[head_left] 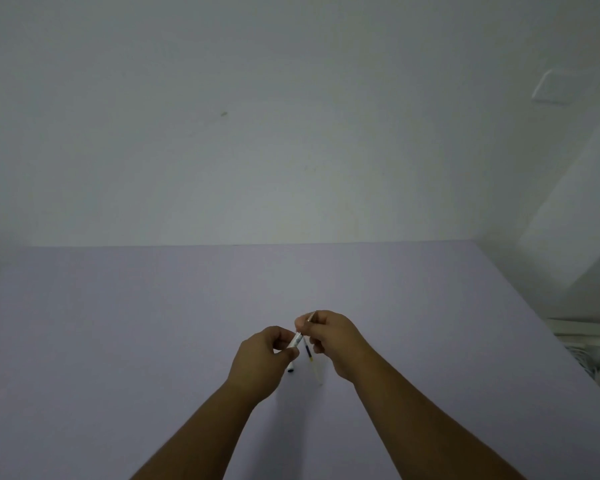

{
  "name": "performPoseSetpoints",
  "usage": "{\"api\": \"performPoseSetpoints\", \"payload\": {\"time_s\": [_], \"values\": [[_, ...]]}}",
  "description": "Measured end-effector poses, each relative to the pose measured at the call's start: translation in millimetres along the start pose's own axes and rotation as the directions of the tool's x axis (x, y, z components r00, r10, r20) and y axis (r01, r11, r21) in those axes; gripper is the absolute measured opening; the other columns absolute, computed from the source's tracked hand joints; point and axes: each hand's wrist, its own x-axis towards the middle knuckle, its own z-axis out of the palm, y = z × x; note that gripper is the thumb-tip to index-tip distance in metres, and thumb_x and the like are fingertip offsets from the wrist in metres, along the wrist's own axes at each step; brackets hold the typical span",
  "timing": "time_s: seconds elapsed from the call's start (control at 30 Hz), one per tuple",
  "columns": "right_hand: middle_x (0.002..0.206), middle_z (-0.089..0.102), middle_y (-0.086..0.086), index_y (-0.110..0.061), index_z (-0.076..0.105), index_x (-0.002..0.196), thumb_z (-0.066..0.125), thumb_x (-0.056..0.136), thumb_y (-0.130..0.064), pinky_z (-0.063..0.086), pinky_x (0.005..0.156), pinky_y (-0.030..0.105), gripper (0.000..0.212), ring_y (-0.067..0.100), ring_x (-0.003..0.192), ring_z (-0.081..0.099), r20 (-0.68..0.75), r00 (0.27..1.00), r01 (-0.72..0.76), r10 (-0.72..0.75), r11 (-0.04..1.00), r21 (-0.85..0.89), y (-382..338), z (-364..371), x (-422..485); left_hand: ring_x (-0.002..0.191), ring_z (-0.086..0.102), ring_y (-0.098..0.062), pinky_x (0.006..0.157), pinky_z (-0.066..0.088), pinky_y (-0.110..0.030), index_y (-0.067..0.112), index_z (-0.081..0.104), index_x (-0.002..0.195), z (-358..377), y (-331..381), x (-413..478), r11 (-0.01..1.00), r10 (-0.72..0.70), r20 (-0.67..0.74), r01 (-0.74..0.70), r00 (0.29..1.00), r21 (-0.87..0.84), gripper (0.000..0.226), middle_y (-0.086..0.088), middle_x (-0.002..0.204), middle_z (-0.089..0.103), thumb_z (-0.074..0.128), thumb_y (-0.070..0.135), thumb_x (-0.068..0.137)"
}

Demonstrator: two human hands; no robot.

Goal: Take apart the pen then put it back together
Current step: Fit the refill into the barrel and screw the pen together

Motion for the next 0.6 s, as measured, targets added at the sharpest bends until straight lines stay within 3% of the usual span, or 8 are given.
{"api": "performPoseSetpoints", "payload": {"time_s": [0.1, 0.17, 0.23, 0.33, 0.4, 0.5, 0.6], "values": [[0.073, 0.06, -0.001, -0.018, 0.06, 0.072, 0.069, 0.075, -0.049, 0.045, 0.062, 0.025, 0.032, 0.012, 0.066, 0.051, -0.081, 0.996, -0.055, 0.045, 0.991, -0.124, -1.5, 1.7, 1.6, 0.075, 0.059, -0.008, 0.062, 0.043, -0.017, 0.026, 0.062, 0.09, 1.7, 1.5, -0.6, 1.0, -0.005, 0.005, 0.005, 1.0, 0.006, 0.008, 0.015, 0.077, 0.059, 0.066, 0.022, 0.084], [0.083, 0.063, 0.0, -0.022, 0.065, 0.078, 0.066, 0.078, -0.047, 0.045, 0.064, 0.024, 0.025, 0.013, 0.072, 0.052, -0.032, 0.999, -0.04, 0.039, 0.998, -0.046, -1.4, -0.2, 1.1, 0.074, 0.06, -0.008, 0.061, 0.043, -0.017, 0.026, 0.063, 0.09, 0.2, 1.0, 0.2, 0.999, -0.021, 0.007, 0.021, 1.0, -0.025, 0.008, 0.013, 0.078, 0.062, 0.066, 0.021, 0.084], [0.087, 0.066, -0.001, -0.026, 0.07, 0.081, 0.065, 0.083, -0.032, 0.046, 0.064, 0.024, 0.008, 0.013, 0.076, 0.053, 0.019, 1.0, -0.008, 0.008, 1.0, 0.03, -1.6, -3.1, -0.1, 0.072, 0.06, -0.007, 0.06, 0.042, -0.018, 0.026, 0.063, 0.089, -1.4, 1.3, 0.9, 0.999, -0.027, 0.008, 0.028, 1.0, -0.036, 0.008, 0.012, 0.078, 0.063, 0.067, 0.021, 0.083], [0.07, 0.059, -0.003, -0.022, 0.063, 0.068, 0.069, 0.079, -0.038, 0.043, 0.06, 0.025, 0.021, 0.012, 0.063, 0.049, -0.044, 0.999, -0.03, 0.027, 0.997, -0.071, -2.5, -2.2, 1.1, 0.071, 0.059, -0.006, 0.059, 0.041, -0.016, 0.025, 0.063, 0.089, 0.0, 2.1, 0.5, 1.0, -0.018, 0.018, 0.019, 1.0, -0.017, 0.007, 0.012, 0.076, 0.062, 0.066, 0.021, 0.084], [0.073, 0.058, -0.003, -0.021, 0.06, 0.07, 0.068, 0.077, -0.047, 0.042, 0.061, 0.025, 0.029, 0.011, 0.065, 0.048, -0.055, 0.997, -0.061, 0.055, 0.993, -0.103, -4.1, -0.6, 0.6, 0.071, 0.059, -0.007, 0.059, 0.042, -0.017, 0.025, 0.063, 0.089, 0.6, 2.2, -0.4, 0.999, -0.029, 0.025, 0.03, 0.999, -0.036, 0.007, 0.011, 0.076, 0.062, 0.066, 0.02, 0.084], [0.09, 0.065, 0.0, -0.026, 0.068, 0.082, 0.064, 0.084, -0.036, 0.045, 0.065, 0.024, 0.011, 0.013, 0.077, 0.052, 0.027, 0.999, -0.024, 0.024, 1.0, 0.005, -4.4, -4.5, -1.5, 0.07, 0.059, -0.008, 0.059, 0.043, -0.019, 0.025, 0.064, 0.088, -1.1, 2.5, 0.3, 0.996, -0.053, 0.025, 0.055, 0.998, -0.07, 0.007, 0.009, 0.075, 0.063, 0.066, 0.02, 0.083], [0.073, 0.06, -0.002, -0.02, 0.064, 0.071, 0.068, 0.081, -0.036, 0.043, 0.063, 0.026, 0.02, 0.013, 0.066, 0.05, -0.017, 1.0, -0.024, 0.023, 0.998, -0.061, -5.1, -4.8, -0.5, 0.07, 0.059, -0.007, 0.06, 0.043, -0.018, 0.025, 0.063, 0.088, -0.1, 3.9, 0.6, 0.999, -0.032, 0.025, 0.033, 0.999, -0.037, 0.007, 0.01, 0.075, 0.063, 0.066, 0.021, 0.083]]}}
